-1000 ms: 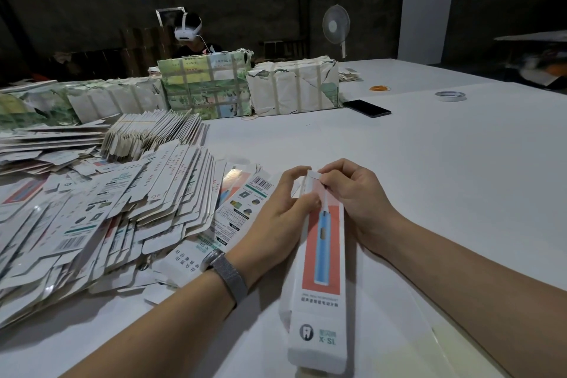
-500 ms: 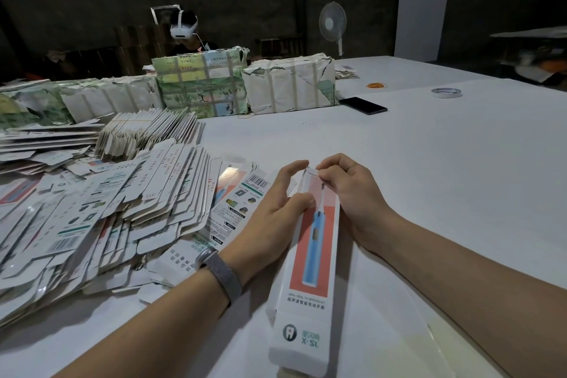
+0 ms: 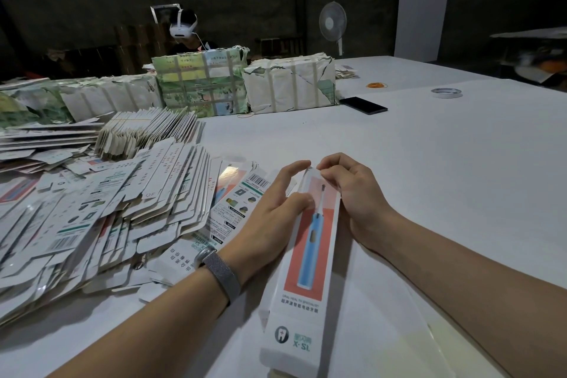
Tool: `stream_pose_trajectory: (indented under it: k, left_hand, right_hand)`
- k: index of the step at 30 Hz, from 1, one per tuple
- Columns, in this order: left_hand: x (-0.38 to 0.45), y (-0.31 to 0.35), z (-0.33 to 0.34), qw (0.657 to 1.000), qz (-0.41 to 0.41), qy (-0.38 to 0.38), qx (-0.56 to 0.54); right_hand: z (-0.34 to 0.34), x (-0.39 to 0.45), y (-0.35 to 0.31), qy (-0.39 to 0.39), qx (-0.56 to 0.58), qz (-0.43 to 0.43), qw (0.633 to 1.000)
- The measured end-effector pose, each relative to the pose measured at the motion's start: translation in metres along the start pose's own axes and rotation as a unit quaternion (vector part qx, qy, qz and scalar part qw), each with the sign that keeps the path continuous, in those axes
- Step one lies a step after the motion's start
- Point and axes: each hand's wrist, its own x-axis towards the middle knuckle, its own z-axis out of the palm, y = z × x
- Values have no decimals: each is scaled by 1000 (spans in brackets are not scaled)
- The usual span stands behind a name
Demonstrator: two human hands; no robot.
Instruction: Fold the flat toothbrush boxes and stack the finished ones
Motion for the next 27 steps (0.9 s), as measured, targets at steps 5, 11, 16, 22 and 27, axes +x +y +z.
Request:
stream_pose_trajectory:
  k: [5,11,16,22,27]
  left_hand:
    - [1,-3,-2,1000,-4,4,-1]
    - [1,-3,-1,1000,9,-4,19]
    - [1,-1,-2,1000,5,-8,9]
    - [1,-1,0,998,12,43,-39]
    - [4,-5,-2,994,21,78,-77]
  right_hand:
    - [-1,-1,-2,-13,11,-1,1000]
    - [-1,-3,-2,-9,14,10,1000]
    - [0,-3,-2,-3,5,7,1000]
    - [0,-5,-2,-20,7,4,1000]
    - [2,-7,-2,-28,33,17,999]
